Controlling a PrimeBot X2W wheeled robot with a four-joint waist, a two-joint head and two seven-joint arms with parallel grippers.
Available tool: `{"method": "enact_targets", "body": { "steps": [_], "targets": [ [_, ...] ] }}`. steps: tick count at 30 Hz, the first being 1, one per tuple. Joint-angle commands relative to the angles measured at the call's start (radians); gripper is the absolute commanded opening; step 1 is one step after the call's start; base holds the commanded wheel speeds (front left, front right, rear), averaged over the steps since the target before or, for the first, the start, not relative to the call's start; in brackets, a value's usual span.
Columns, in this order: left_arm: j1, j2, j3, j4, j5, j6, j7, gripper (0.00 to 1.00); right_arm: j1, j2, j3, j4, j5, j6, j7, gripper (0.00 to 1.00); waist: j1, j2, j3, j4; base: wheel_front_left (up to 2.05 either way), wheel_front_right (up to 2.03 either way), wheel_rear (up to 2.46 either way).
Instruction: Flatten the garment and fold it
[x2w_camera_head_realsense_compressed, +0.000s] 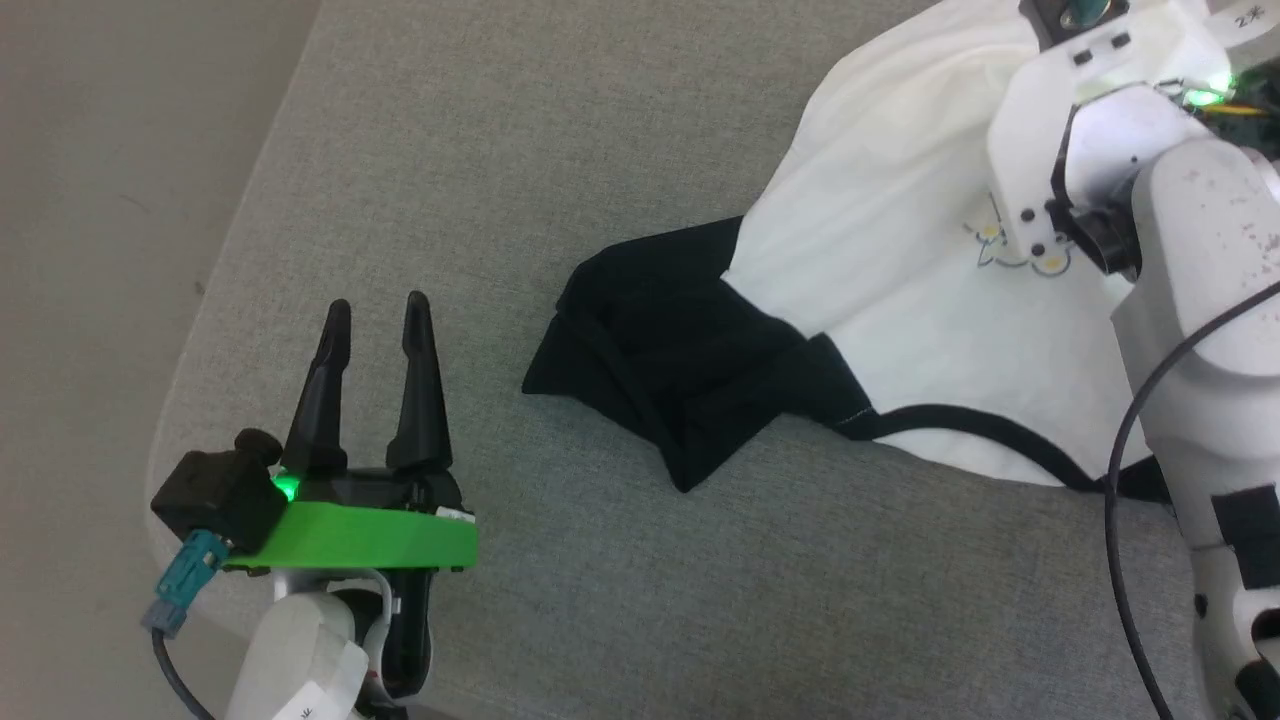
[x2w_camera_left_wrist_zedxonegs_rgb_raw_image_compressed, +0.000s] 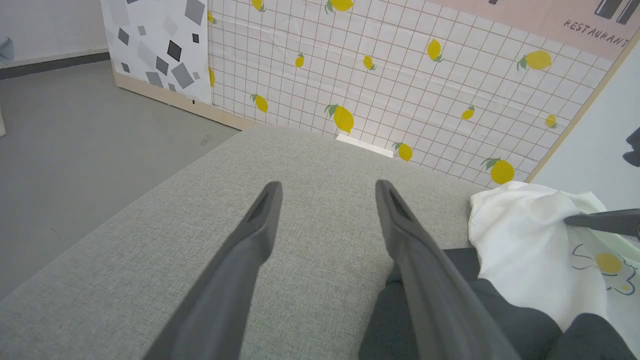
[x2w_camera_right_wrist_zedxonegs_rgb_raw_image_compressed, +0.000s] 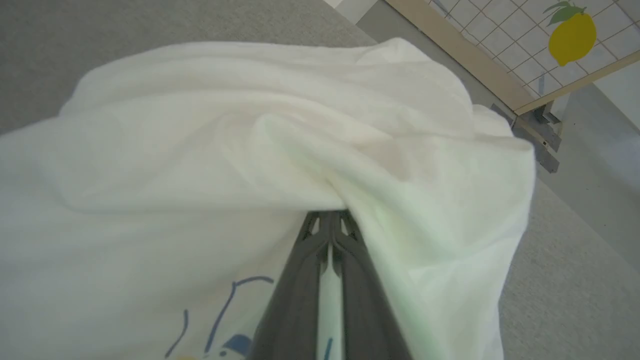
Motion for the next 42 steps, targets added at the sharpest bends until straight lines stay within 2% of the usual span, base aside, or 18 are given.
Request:
{"method": "enact_targets", "body": {
  "steps": [1, 2, 3, 4, 5, 12, 16, 21, 27, 35, 39, 42],
  "targets": [
    [-0.021, -0.004, -0.003, -0.002, -0.005, 0.006, -0.004, 1.0, -0.015, 0.01, -0.017, 0.02, -0.018, -0.002, -0.019, 0.0, -0.0001, 0.0, 0.003, 0.005, 0.0, 0.0, 0.0],
    [-0.022, -0.004, -0.006, -0.002, -0.005, 0.007, -0.004, 1.0, -0.02, 0.018, -0.032, 0.034, -0.033, -0.002, -0.037, 0.0, -0.0001, 0.0, 0.003, 0.005, 0.0, 0.0, 0.0],
    [-0.022, -0.004, -0.008, -0.001, -0.004, 0.008, -0.004, 1.0, -0.02, 0.025, -0.036, 0.048, -0.04, -0.002, -0.046, 0.07, -0.0001, 0.0, 0.002, 0.005, 0.0, 0.0, 0.0],
    [-0.022, -0.004, -0.009, 0.0, -0.003, 0.008, -0.004, 1.0, -0.018, 0.035, -0.04, 0.066, -0.041, -0.002, -0.052, 0.8, -0.0001, 0.0, -0.003, 0.003, 0.0, 0.0, 0.0],
    [-0.021, -0.004, -0.01, 0.001, -0.001, 0.009, -0.004, 1.0, -0.018, 0.042, -0.045, 0.075, -0.038, -0.002, -0.064, 1.0, -0.0001, 0.0, -0.008, 0.001, 0.0, 0.0, 0.0],
    [-0.001, -0.004, -0.011, 0.014, 0.023, -0.003, -0.005, 1.0, 0.009, 0.064, -0.09, 0.064, 0.039, -0.002, -0.25, 1.0, -0.0001, 0.0, -0.082, -0.036, 0.0, 0.0, 0.0],
    [0.02, -0.004, -0.01, 0.027, 0.036, -0.01, -0.005, 1.0, 0.078, 0.068, -0.118, -0.006, 0.11, -0.002, -0.368, 1.0, -0.0001, 0.0, -0.144, -0.07, 0.0, 0.0, 0.0],
    [0.054, -0.004, -0.012, 0.046, 0.055, -0.021, -0.005, 1.0, 0.23, 0.066, -0.145, -0.132, 0.193, -0.002, -0.438, 1.0, -0.0001, 0.0, -0.21, -0.124, 0.0, 0.0, 0.0],
    [0.086, -0.004, -0.018, 0.064, 0.06, -0.026, -0.005, 1.0, 0.467, 0.089, -0.247, -0.315, 0.234, -0.002, -0.454, 1.0, -0.0001, 0.0, -0.268, -0.175, 0.0, 0.0, 0.0],
    [0.118, -0.004, -0.024, 0.07, 0.052, -0.018, -0.005, 1.0, 0.782, 0.136, -0.388, -0.534, 0.256, -0.002, -0.421, 1.0, -0.0001, 0.0, -0.303, -0.218, 0.0, 0.0, 0.0],
    [0.13, -0.004, -0.019, 0.069, 0.05, -0.015, -0.005, 1.0, 0.892, 0.137, -0.394, -0.595, 0.3, -0.002, -0.402, 1.0, -0.0001, 0.0, -0.312, -0.236, 0.0, 0.0, 0.0],
    [0.136, -0.004, -0.019, 0.069, 0.049, -0.014, -0.005, 1.0, 0.949, 0.137, -0.381, -0.636, 0.282, -0.002, -0.365, 1.0, -0.0001, 0.0, -0.316, -0.246, 0.0, 0.0, 0.0]
  ]
}}
